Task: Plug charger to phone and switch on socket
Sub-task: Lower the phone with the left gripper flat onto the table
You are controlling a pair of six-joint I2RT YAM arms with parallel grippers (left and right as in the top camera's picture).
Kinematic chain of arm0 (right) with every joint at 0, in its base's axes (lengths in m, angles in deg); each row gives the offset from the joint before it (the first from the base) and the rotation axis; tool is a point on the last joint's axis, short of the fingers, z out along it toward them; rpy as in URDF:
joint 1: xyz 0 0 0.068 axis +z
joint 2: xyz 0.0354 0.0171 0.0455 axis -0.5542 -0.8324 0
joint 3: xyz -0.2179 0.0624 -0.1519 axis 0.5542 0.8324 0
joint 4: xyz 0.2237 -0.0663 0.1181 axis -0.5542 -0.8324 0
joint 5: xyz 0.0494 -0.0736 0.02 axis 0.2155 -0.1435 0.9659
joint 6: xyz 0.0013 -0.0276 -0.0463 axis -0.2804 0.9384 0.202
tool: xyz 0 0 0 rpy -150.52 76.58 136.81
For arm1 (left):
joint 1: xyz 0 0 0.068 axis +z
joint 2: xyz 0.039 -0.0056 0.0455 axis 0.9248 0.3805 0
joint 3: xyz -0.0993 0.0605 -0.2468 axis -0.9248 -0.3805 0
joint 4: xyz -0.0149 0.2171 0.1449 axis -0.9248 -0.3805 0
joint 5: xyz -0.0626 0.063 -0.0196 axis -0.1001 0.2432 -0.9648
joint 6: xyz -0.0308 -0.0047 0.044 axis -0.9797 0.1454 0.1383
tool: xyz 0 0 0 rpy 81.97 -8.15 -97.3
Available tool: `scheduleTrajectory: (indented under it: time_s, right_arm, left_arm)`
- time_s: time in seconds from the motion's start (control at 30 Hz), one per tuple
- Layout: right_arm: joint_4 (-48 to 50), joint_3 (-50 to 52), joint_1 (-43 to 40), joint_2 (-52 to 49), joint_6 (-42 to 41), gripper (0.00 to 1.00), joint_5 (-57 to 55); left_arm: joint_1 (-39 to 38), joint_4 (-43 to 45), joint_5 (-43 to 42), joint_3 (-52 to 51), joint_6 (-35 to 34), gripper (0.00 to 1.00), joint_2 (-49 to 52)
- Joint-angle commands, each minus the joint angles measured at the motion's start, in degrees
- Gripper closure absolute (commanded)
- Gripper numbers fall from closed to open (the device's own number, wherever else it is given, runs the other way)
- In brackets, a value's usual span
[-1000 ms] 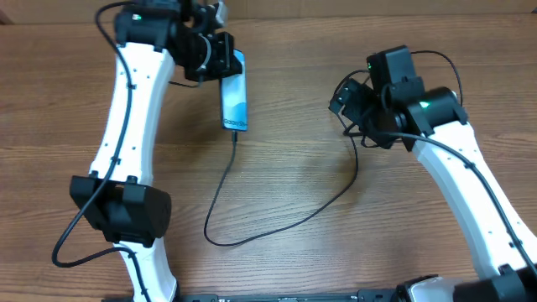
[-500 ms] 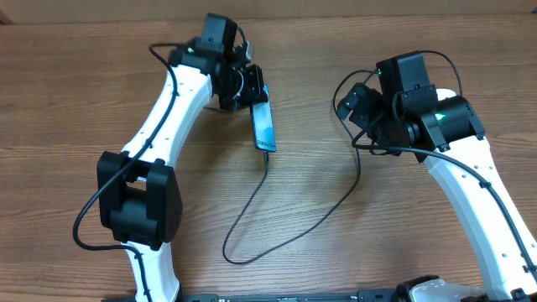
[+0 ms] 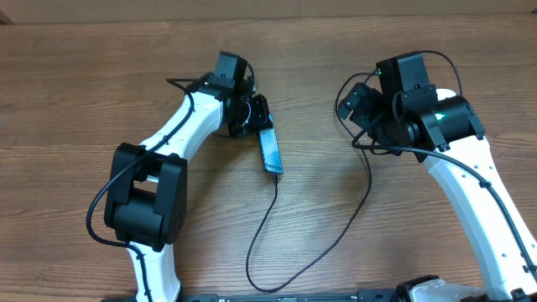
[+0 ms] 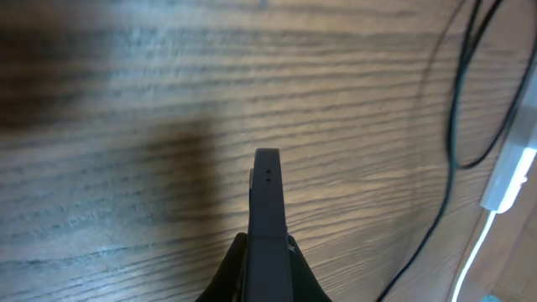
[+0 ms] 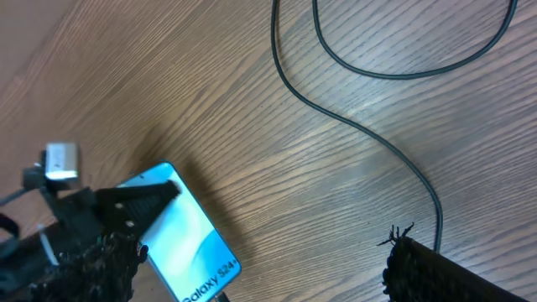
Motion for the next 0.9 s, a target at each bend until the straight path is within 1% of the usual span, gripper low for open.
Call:
scheduleTrajectory:
  time_s: [0.0, 0.2, 0.37, 0.67, 0.87]
  right_arm:
    - [0.3, -0.4, -0.2, 1.1, 0.1, 0.04, -1.0]
    - [0.3, -0.4, -0.1, 1.1, 0.1, 0.04, -1.0]
    - [0.3, -0.4, -0.1, 1.1, 0.1, 0.04, -1.0]
    - [0.3, 0.1, -0.1, 1.1, 0.1, 0.04, -1.1]
    - [0.3, 1.7, -0.1, 1.1, 0.1, 0.04, -1.5]
  left_arm:
    - [-0.6, 0.7, -0.4, -1.0, -0.9, 0.96, -0.4]
    - [-1.0, 0.9, -0.1, -2.5, 1.8, 0.96, -0.4]
    - [-1.8, 1.0, -0.1, -2.8, 5.4, 0.96, -0.4]
    - [-3.5, 1.7, 1.0, -2.8, 5.6, 0.96, 0.4]
    - [-4.1, 2.4, 0.5, -2.8, 5.5, 0.96, 3.1]
